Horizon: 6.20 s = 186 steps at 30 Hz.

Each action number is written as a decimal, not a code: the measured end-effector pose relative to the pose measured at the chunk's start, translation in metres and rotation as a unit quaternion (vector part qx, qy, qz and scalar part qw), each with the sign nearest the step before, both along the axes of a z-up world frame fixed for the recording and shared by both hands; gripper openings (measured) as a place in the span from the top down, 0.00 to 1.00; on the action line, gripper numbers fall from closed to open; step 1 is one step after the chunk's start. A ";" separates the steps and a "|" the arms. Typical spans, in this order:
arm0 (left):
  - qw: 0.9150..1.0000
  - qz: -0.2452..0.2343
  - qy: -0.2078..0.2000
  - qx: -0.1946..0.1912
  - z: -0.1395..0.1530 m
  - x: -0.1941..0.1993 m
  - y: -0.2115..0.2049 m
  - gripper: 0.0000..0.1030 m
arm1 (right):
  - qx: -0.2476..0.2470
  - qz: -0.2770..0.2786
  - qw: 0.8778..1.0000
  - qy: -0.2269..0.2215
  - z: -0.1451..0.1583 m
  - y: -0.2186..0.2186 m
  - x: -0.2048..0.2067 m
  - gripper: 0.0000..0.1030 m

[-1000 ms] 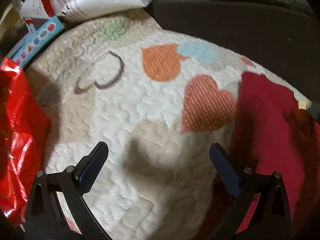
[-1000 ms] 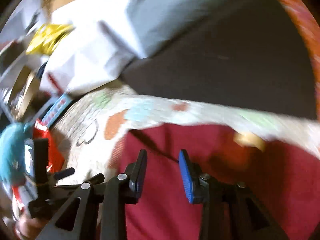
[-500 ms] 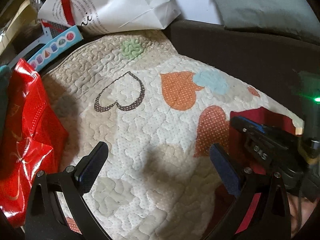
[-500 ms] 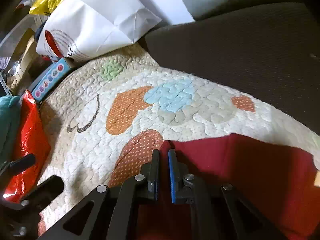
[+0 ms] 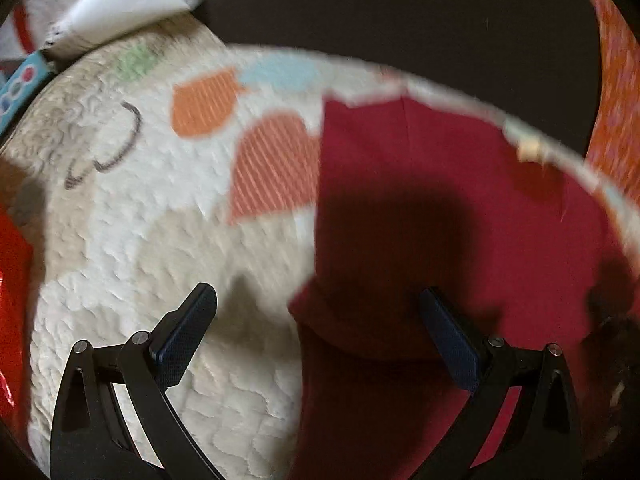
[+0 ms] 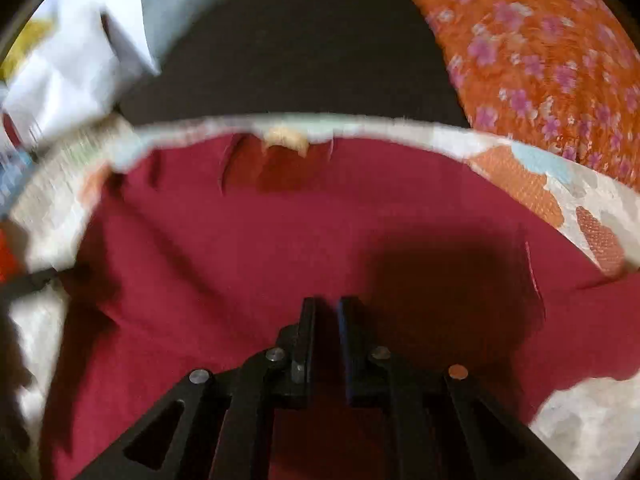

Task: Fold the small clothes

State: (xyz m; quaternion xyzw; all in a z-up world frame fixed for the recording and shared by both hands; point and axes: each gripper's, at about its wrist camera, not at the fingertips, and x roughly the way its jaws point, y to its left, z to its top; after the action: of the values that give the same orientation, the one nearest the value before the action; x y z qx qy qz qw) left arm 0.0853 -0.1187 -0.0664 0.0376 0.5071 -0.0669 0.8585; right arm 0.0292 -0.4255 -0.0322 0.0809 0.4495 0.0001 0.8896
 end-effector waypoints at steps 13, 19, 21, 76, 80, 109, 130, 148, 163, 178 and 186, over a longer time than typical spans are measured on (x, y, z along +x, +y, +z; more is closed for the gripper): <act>0.999 0.025 -0.035 -0.019 0.026 -0.004 0.010 0.01 | 0.005 -0.356 0.932 -0.067 0.051 -0.255 -0.160 0.63; 0.999 0.020 -0.033 -0.007 0.023 0.000 0.006 0.01 | 0.108 -0.412 0.903 -0.052 0.034 -0.332 -0.142 0.49; 0.999 0.018 -0.037 -0.007 0.022 -0.001 0.007 0.01 | 0.142 -0.376 0.914 -0.065 0.027 -0.337 -0.130 0.54; 0.997 0.003 -0.079 -0.002 0.043 -0.016 -0.002 0.01 | 0.113 -0.440 0.875 -0.169 0.066 -0.360 -0.242 0.91; 0.997 0.009 -0.079 -0.011 0.049 -0.017 0.005 0.01 | 0.110 -0.404 0.885 -0.201 0.112 -0.339 -0.257 0.91; 0.985 0.073 -0.040 -0.154 0.064 0.001 0.056 0.01 | 0.155 0.089 0.981 -0.075 0.068 0.035 -0.033 0.77; 0.997 0.013 -0.020 -0.080 0.020 0.005 0.013 0.07 | 0.054 -0.053 0.996 -0.045 0.046 -0.092 -0.079 0.75; 0.998 0.004 0.002 -0.058 0.005 0.003 0.005 0.07 | 0.046 -0.094 0.994 -0.034 0.032 -0.119 -0.042 0.92; 0.999 0.000 -0.012 -0.045 0.009 -0.005 0.005 0.07 | 0.048 -0.073 0.995 -0.039 0.037 -0.094 -0.108 0.89; 0.999 0.004 -0.009 -0.049 0.010 -0.002 0.008 0.07 | -0.002 -0.077 0.996 -0.055 0.024 -0.104 -0.085 0.91; 0.999 0.001 -0.005 -0.040 0.009 -0.005 0.008 0.07 | -0.022 -0.092 0.996 0.003 0.018 -0.097 -0.097 0.91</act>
State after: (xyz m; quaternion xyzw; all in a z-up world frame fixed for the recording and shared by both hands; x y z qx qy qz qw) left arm 0.0800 -0.1102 -0.0578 0.0026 0.5001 -0.0862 0.8617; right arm -0.0679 -0.5229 -0.0143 0.1024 0.4427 -0.0914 0.8861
